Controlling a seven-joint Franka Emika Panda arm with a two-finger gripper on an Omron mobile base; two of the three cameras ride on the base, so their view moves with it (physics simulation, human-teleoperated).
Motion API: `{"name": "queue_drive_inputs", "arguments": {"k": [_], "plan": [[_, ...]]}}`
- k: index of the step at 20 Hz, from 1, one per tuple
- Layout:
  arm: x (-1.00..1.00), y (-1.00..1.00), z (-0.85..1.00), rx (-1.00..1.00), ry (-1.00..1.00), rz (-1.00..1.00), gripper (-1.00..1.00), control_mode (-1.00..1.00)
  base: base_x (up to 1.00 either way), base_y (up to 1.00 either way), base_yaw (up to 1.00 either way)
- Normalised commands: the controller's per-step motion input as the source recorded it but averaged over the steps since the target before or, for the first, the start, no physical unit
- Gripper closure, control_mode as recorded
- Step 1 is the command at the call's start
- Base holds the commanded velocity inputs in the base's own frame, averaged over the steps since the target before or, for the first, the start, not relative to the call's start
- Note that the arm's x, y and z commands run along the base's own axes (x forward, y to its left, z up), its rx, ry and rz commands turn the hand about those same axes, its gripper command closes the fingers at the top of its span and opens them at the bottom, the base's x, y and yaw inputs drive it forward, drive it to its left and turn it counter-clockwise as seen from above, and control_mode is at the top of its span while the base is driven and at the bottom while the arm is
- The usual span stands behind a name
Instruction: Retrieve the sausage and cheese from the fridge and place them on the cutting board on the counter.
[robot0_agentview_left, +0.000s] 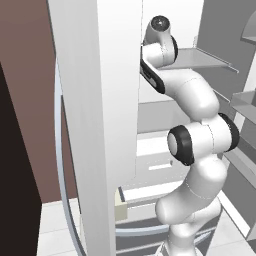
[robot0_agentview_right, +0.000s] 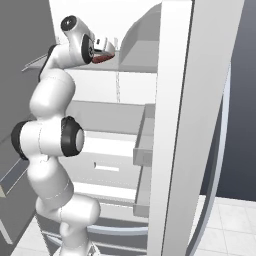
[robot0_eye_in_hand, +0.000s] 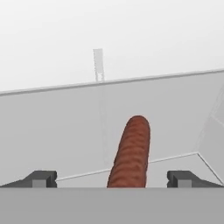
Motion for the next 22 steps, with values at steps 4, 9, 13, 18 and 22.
{"name": "queue_drive_inputs", "arguments": {"k": [4, 9, 13, 18, 22], "plan": [[0.13, 0.0, 0.0, 0.03, 0.0, -0.03, -1.0, -1.0, 0.0, 0.0, 0.0], [0.01, -0.03, -0.01, 0.03, 0.02, -0.04, -1.0, -1.0, 0.0, 0.0, 0.0], [0.0, -0.07, -0.1, 0.03, 0.01, -0.04, -1.0, -1.0, 0.0, 0.0, 0.0], [0.01, -0.06, -0.11, 0.01, 0.02, -0.03, -1.0, -1.0, 0.0, 0.0, 0.0], [0.27, 0.0, -0.02, 0.02, 0.0, 0.0, -1.0, -1.0, 0.0, 0.0, 0.0]]}}
